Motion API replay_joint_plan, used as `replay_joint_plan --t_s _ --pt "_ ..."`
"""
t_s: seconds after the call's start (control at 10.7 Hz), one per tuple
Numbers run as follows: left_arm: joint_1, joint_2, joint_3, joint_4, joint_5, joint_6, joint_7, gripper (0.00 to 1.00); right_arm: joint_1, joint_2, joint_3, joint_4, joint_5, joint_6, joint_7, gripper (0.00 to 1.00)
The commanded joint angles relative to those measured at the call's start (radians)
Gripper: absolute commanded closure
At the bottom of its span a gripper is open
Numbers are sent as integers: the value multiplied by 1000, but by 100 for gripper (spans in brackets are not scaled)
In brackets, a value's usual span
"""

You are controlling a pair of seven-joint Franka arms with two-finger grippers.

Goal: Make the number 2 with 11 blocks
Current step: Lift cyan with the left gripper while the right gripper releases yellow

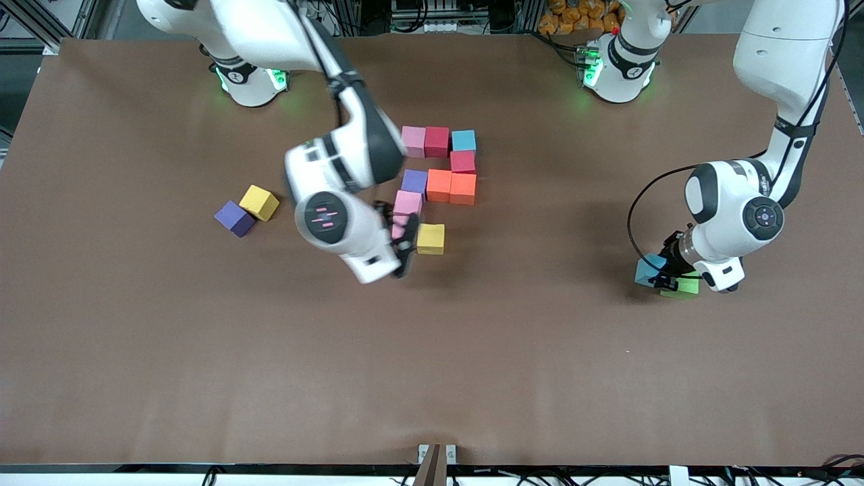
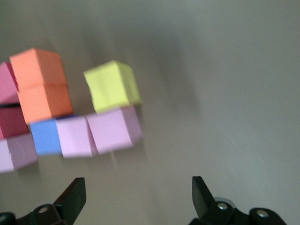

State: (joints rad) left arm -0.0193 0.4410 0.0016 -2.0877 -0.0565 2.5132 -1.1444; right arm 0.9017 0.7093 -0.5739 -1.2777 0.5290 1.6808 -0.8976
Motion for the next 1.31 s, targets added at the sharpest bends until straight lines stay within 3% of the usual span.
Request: replay_joint_plan --t_s 0.0,0.19,0.37,0.56,0.75,0.93,1.21 --pt "-57 2 1 27 18 -10 131 83 2 -16 -156 -17 -1 -58 72 0" --pt "-112 -4 1 34 18 -19 146 90 -42 -34 -221 -17 -1 -125 280 0" --pt "-184 -1 3 58 3 -49 68 90 -148 -109 -210 -20 -12 -170 406 0" --pt "-296 2 3 133 1 -152 -160 90 -245 -158 -212 -20 -23 -243 425 0" --pt "-414 33 3 191 1 -159 -395 90 -347 -206 -190 -20 -66 -286 433 0" --pt "-520 108 1 280 -15 -159 -603 90 -462 -263 -102 -20 -148 -286 506 0" --pt "-617 189 3 380 -115 -159 -782 89 -712 -349 244 -22 -312 -265 661 0"
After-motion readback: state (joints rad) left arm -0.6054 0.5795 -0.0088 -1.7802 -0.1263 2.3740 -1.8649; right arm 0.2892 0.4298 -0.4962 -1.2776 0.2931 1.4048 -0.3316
